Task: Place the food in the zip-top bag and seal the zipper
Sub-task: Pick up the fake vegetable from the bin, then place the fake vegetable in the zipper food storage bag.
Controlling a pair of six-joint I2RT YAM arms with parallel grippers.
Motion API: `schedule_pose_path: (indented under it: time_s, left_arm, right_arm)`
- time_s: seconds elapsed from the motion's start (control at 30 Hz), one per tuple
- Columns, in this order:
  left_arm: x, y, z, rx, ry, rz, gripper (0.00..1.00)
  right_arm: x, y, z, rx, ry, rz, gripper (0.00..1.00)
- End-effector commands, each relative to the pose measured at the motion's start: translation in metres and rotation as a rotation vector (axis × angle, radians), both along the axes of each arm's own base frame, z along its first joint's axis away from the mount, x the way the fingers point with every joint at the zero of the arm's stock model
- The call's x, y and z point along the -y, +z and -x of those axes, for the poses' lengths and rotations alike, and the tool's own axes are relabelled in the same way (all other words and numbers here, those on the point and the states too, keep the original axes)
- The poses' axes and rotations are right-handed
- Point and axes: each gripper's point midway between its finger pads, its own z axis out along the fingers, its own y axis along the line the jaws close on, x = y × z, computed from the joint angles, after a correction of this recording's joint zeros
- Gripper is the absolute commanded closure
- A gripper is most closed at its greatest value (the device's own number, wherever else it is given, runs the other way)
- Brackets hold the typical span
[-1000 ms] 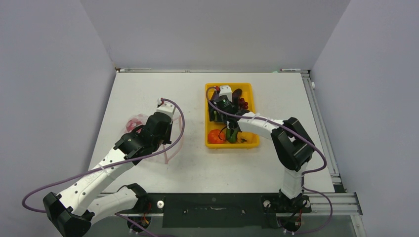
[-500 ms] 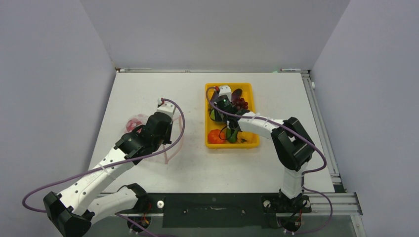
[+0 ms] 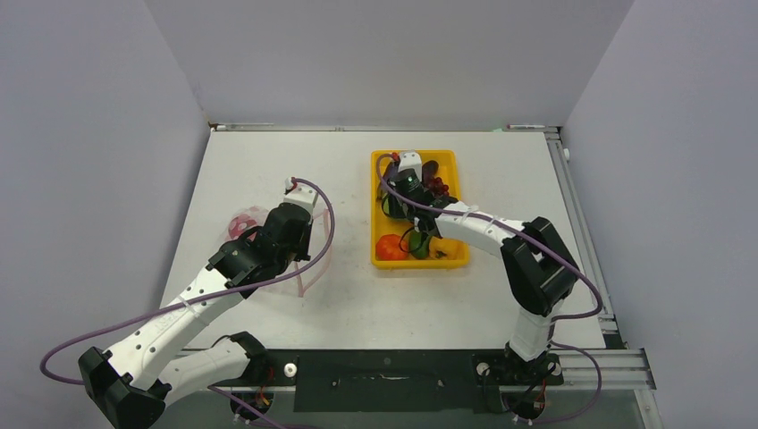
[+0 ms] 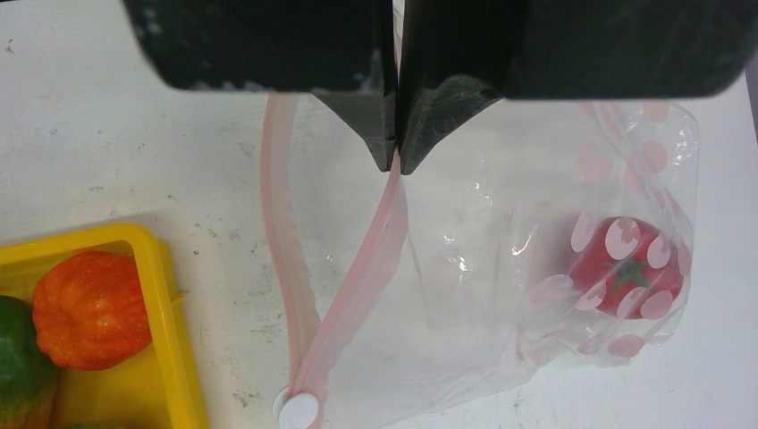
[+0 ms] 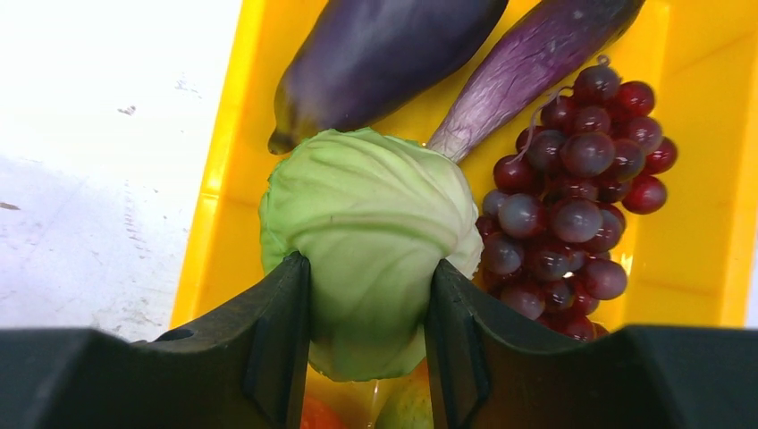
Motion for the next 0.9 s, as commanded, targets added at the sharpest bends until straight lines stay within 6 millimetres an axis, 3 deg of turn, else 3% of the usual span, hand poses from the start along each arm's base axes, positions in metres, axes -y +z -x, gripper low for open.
schedule_pose_path:
  time_s: [0.0, 0.37, 0.87]
  left_arm:
    - [0.004, 0.01, -0.007, 0.043, -0.001, 0.03, 1.0]
    - [0.004, 0.011, -0.008, 0.045, 0.002, 0.032, 1.0]
    - [0.005, 0.012, -0.007, 0.048, 0.002, 0.038, 1.0]
  right_arm:
    - [0.001, 0.056, 0.0, 0.112, -0.007, -0.059, 0.81]
    - [-0.014, 0.094, 0.034, 0.148, 0.11, -0.174, 0.81]
    - [-0.07, 0.145, 0.125, 0.193, 0.469, -0.314, 0.81]
